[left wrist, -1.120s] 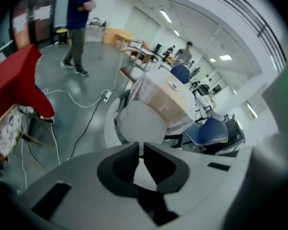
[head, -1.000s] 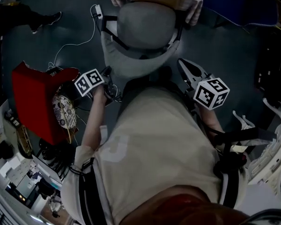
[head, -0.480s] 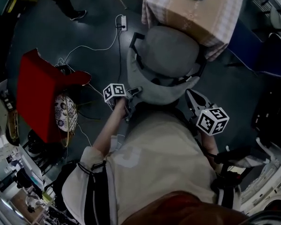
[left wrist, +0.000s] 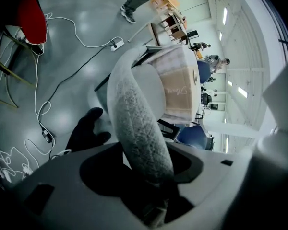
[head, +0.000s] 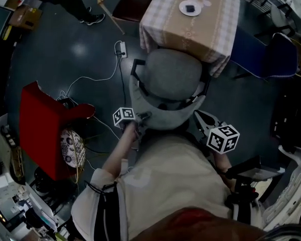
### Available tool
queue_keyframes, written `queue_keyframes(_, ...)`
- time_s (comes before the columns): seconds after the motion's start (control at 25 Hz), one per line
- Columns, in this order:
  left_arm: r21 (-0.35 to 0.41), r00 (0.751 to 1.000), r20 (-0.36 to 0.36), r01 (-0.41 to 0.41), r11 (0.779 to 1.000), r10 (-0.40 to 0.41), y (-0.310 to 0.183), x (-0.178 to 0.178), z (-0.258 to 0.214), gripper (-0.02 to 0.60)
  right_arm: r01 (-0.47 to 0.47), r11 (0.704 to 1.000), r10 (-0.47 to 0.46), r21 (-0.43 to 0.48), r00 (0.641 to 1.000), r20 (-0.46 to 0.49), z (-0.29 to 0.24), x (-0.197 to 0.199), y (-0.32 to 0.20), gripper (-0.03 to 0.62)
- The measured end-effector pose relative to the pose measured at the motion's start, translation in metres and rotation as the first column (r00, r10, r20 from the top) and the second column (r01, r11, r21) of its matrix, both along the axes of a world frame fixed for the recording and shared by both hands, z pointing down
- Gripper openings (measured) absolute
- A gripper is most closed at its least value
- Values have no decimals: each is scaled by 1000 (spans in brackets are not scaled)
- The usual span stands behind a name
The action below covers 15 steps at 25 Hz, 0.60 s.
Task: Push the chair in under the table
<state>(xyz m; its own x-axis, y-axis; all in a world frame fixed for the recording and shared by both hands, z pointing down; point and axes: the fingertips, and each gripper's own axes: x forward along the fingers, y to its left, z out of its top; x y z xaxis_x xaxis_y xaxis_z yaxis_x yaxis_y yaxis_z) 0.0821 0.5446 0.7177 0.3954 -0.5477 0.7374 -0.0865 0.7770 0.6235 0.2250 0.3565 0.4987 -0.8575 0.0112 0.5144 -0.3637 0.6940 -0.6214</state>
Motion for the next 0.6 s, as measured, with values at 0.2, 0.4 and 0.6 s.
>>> queue_keyframes(0.2, -19, 1000, -4, -26, 999, 26, -5, -3, 5, 249, -41, 999, 41, 0, 999, 18, 0, 6, -9, 11)
queue_keyframes(0.4, -69, 983, 18, -179, 981, 181, 1, 6, 13, 244, -64, 998, 64, -18, 998, 14, 7, 19, -14, 11)
queue_keyframes(0.6, -159, 886, 46, -449, 879, 461, 4, 9, 15, 241, -102, 995, 102, -14, 994, 27, 6, 25, -22, 11)
